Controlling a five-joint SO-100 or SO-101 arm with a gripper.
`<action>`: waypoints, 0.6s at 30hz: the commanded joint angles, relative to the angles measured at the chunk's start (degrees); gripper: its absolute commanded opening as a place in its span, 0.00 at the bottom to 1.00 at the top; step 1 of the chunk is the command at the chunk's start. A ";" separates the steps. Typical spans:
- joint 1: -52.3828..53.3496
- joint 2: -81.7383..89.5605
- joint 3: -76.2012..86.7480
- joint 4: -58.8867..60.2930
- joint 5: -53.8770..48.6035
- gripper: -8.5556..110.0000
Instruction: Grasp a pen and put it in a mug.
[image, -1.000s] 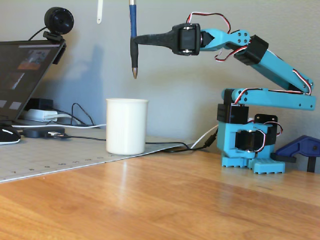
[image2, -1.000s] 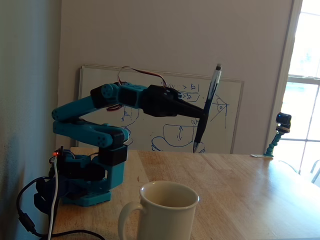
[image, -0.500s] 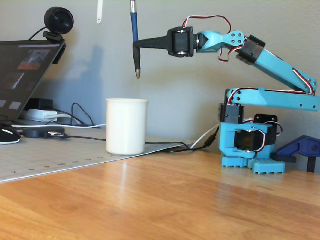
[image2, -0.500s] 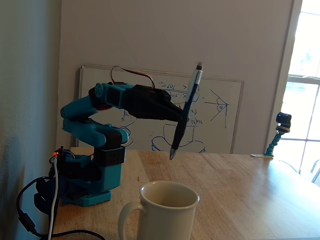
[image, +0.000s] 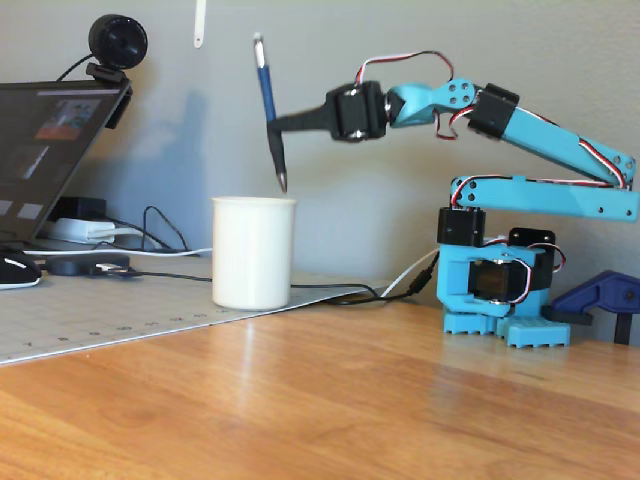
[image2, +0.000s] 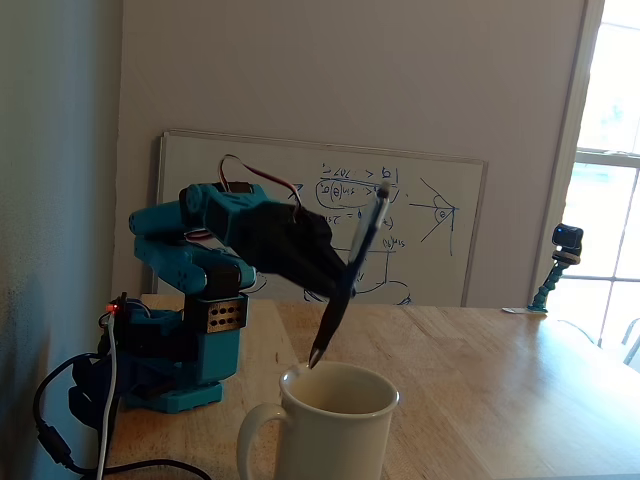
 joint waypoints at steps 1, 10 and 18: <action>-0.44 0.53 1.05 -1.93 0.35 0.11; 0.18 0.44 1.93 -1.93 0.35 0.12; 0.09 0.44 1.85 -1.93 0.35 0.23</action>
